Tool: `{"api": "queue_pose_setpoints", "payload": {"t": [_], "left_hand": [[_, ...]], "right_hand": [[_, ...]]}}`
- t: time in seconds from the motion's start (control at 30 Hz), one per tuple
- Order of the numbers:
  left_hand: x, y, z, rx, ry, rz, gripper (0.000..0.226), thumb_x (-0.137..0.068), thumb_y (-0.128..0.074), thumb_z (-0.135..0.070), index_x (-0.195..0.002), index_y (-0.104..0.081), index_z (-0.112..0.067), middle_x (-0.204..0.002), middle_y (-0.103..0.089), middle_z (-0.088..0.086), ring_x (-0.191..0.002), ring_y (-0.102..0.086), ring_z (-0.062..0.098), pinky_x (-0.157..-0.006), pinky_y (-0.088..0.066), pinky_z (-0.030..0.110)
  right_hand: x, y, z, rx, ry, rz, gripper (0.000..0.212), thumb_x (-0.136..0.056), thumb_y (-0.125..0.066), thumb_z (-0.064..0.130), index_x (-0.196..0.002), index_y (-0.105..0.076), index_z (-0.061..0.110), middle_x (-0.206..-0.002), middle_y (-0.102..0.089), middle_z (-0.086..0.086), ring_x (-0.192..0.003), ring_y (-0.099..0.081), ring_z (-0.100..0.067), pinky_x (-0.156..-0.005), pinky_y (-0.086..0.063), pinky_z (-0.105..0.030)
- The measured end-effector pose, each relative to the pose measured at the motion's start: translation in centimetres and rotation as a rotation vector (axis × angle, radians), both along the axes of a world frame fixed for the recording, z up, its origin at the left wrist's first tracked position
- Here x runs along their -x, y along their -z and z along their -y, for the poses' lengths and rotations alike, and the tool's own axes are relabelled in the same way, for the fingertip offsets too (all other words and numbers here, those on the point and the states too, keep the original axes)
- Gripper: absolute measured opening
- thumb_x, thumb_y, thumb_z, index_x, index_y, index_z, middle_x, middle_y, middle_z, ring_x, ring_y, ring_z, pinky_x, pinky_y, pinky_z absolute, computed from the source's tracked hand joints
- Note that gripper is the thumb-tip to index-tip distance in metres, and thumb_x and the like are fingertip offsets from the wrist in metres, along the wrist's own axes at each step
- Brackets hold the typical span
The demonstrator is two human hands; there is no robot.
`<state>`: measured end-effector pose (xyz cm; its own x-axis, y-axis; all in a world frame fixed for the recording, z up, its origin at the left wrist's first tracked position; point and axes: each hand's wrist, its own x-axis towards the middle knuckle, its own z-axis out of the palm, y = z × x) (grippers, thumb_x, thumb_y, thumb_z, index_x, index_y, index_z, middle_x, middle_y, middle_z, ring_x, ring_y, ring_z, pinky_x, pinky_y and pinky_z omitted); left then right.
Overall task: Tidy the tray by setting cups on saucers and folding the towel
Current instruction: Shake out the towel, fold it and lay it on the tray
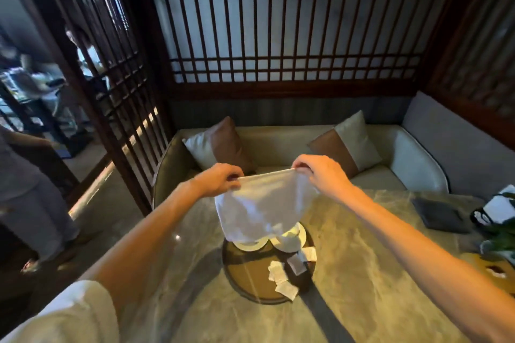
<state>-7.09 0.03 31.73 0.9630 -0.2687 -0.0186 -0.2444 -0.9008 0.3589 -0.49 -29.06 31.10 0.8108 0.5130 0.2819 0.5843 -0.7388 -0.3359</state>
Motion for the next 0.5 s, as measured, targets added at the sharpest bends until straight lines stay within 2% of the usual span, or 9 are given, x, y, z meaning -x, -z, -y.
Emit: {"api": "queue_pose_setpoints", "payload": {"t": [0.07,0.13,0.2,0.27,0.37,0.43,0.5], "left_hand": [[-0.1,-1.4,0.0,0.034,-0.047,-0.008,0.016,-0.091,-0.067,-0.020,-0.101,-0.070,-0.008,-0.094,-0.070,0.010,-0.087,-0.063,0.022,-0.080,-0.047,0.031],[-0.1,-2.6,0.3,0.165,-0.108,0.015,0.016,-0.090,-0.068,-0.022,-0.100,-0.074,-0.011,-0.092,-0.071,0.004,-0.083,-0.063,0.012,-0.075,-0.047,0.017],[-0.2,-3.5,1.0,0.311,-0.167,0.057,0.016,-0.090,-0.068,-0.024,-0.101,-0.075,-0.013,-0.091,-0.071,-0.002,-0.082,-0.063,0.002,-0.072,-0.047,0.006],[-0.3,-4.4,2.1,0.392,-0.195,0.111,0.015,-0.090,-0.068,-0.024,-0.099,-0.076,-0.014,-0.090,-0.071,-0.004,-0.083,-0.064,0.001,-0.072,-0.050,0.008],[-0.7,-5.3,4.0,0.460,-0.207,0.155,0.010,-0.089,-0.070,-0.022,-0.093,-0.075,-0.015,-0.087,-0.070,-0.003,-0.085,-0.066,0.008,-0.078,-0.052,0.017],[-1.1,-5.9,4.9,0.474,-0.212,0.186,0.007,-0.087,-0.071,-0.020,-0.088,-0.074,-0.014,-0.083,-0.069,-0.004,-0.082,-0.066,0.010,-0.079,-0.053,0.024],[-1.6,-6.7,5.3,0.455,-0.226,0.227,0.006,-0.087,-0.071,-0.021,-0.086,-0.072,-0.015,-0.082,-0.068,-0.005,-0.081,-0.066,0.012,-0.079,-0.054,0.027]], "right_hand": [[-0.7,-1.9,1.7,0.027,-0.031,-0.019,0.010,-0.095,-0.056,0.027,-0.100,-0.065,0.030,-0.104,-0.072,0.008,-0.100,-0.065,-0.021,-0.075,-0.047,-0.036],[-1.5,-3.1,3.4,0.044,-0.056,-0.027,0.010,-0.097,-0.055,0.025,-0.101,-0.063,0.028,-0.106,-0.070,0.007,-0.100,-0.064,-0.020,-0.075,-0.048,-0.035],[-2.0,-3.6,4.8,0.063,-0.053,-0.015,0.008,-0.098,-0.054,0.022,-0.101,-0.059,0.028,-0.105,-0.068,0.007,-0.093,-0.061,-0.016,-0.065,-0.043,-0.025],[-2.4,-3.9,5.7,0.103,-0.044,-0.008,0.014,-0.097,-0.058,0.015,-0.100,-0.053,0.027,-0.102,-0.065,0.005,-0.084,-0.058,-0.013,-0.057,-0.036,-0.016],[-2.7,-4.1,7.0,0.134,-0.017,-0.075,0.018,-0.096,-0.058,0.011,-0.099,-0.048,0.026,-0.095,-0.062,0.001,-0.077,-0.059,-0.016,-0.054,-0.042,-0.024],[-2.9,-4.0,7.7,0.122,0.017,-0.118,0.018,-0.096,-0.057,0.014,-0.097,-0.045,0.027,-0.088,-0.060,0.001,-0.071,-0.059,-0.017,-0.051,-0.040,-0.026],[-3.0,-3.9,8.2,0.108,0.035,-0.139,0.019,-0.096,-0.057,0.016,-0.096,-0.042,0.029,-0.084,-0.060,0.000,-0.069,-0.059,-0.019,-0.051,-0.042,-0.034]]}}
